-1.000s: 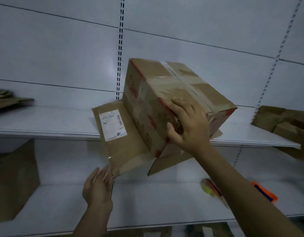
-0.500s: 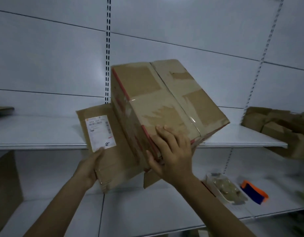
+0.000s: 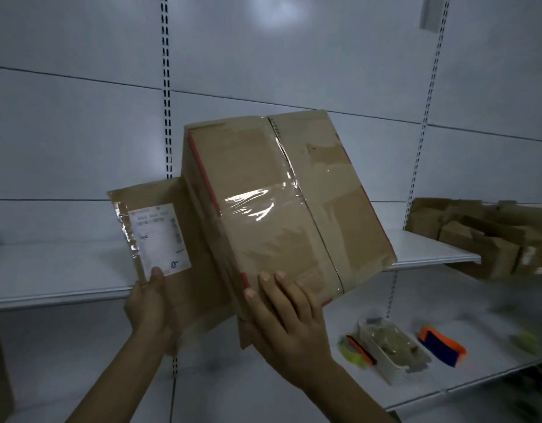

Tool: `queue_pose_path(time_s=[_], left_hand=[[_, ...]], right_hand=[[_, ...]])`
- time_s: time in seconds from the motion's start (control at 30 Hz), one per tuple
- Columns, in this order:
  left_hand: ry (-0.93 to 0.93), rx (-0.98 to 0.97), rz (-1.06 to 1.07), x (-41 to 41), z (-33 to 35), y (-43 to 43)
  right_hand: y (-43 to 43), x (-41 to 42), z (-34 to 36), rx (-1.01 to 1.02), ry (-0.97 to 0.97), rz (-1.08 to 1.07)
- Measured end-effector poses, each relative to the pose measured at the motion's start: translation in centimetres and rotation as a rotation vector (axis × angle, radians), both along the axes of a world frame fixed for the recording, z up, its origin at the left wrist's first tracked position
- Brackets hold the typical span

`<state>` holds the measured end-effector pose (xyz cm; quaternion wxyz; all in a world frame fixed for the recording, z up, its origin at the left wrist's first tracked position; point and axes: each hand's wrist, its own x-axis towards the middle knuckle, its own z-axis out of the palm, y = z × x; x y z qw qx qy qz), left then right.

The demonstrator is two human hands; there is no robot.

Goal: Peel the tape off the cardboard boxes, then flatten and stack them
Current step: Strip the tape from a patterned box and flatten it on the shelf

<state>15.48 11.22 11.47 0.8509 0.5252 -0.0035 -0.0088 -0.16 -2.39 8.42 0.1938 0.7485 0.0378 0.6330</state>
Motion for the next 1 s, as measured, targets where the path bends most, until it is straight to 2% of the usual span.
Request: queue_pose_path(time_s=[0.17, 0.37, 0.53, 0.8, 0.9, 1.0], left_hand=[[-0.100, -0.036, -0.015, -1.0, 4.3, 0.1], [-0.208, -0.061, -0.060, -1.7, 9.6, -0.5], [-0.217, -0.052, -0.120, -2.7, 13.6, -0.9], [-0.305, -0.078, -0.167, -3.2, 19.2, 0.1], [-0.395, -0.135, -0.110, -3.9, 21.1, 1.4], [-0.541, -0.156, 0.000, -4.8, 22.3, 3.0]], right_hand=[[-0.5, -1.1, 2.7, 0.038, -0.113, -0.013], [-2.8, -3.2, 6.5, 0.115, -0.206, 0.069], [-4.0, -4.8, 10.3, 0.209, -0.286, 0.137], [-3.6, -7.6, 16.8, 0.219, -0.485, 0.289], [-3.6, -6.4, 17.4, 0.366, -0.434, 0.360], [-4.0, -4.3, 16.8, 0.595, -0.357, 0.416]])
